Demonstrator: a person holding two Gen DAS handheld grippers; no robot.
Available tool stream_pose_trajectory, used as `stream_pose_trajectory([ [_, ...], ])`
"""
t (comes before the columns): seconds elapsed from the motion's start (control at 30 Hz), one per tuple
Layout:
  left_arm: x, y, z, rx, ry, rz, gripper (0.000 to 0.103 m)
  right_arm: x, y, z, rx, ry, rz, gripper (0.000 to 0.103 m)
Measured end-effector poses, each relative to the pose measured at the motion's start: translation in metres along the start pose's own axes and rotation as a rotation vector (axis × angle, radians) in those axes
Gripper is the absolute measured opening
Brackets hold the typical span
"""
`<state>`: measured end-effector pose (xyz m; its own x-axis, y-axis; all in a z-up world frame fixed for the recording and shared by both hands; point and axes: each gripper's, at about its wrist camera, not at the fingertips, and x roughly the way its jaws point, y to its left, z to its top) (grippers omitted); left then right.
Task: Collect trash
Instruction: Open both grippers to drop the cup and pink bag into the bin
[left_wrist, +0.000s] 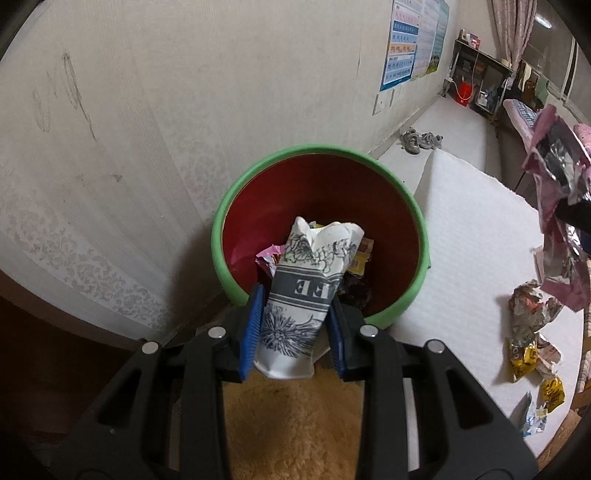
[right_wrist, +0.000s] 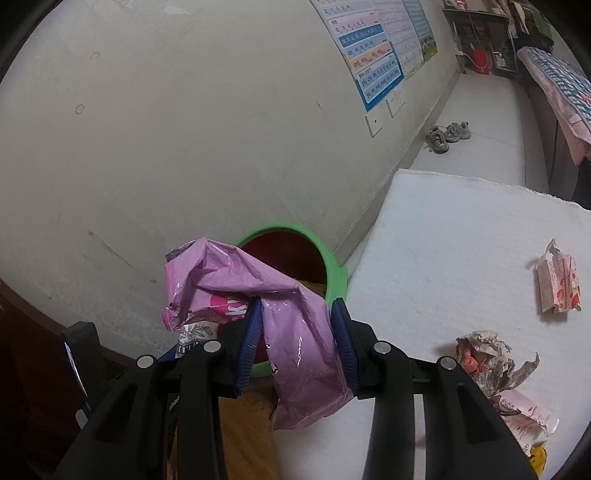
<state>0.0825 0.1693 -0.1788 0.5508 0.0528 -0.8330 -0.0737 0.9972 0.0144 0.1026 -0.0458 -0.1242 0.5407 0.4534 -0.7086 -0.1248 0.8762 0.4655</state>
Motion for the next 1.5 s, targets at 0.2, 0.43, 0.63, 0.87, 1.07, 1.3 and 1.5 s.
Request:
stream_pose_trajectory([
  [0.2,0.002,0.005,0.005,-0.003,-0.012,0.000,0.031,-0.002,-0.001,-0.005,0.005,-0.001,-0.016,0.038],
  [0.43,0.006,0.006,0.015,-0.002,-0.022,-0.002,0.031,-0.003,-0.003,0.006,0.008,-0.016,-0.024,0.038],
  [0.63,0.012,0.007,0.017,0.002,-0.019,-0.007,0.031,0.010,0.003,0.017,0.005,-0.003,-0.016,0.039],
  [0.87,0.023,0.010,0.019,-0.014,-0.007,-0.027,0.031,0.038,0.016,0.027,0.003,0.032,-0.008,0.039],
  [1.07,0.032,0.014,0.021,-0.014,0.001,-0.030,0.031,0.058,0.025,0.028,-0.003,0.059,-0.014,0.039],
  [1.3,0.041,0.022,0.027,-0.017,0.009,-0.008,0.031,0.077,0.031,0.033,0.008,0.077,-0.012,0.040],
  [1.5,0.047,0.024,0.031,-0.014,0.019,0.002,0.031,0.086,0.036,0.037,0.013,0.084,0.004,0.040],
])
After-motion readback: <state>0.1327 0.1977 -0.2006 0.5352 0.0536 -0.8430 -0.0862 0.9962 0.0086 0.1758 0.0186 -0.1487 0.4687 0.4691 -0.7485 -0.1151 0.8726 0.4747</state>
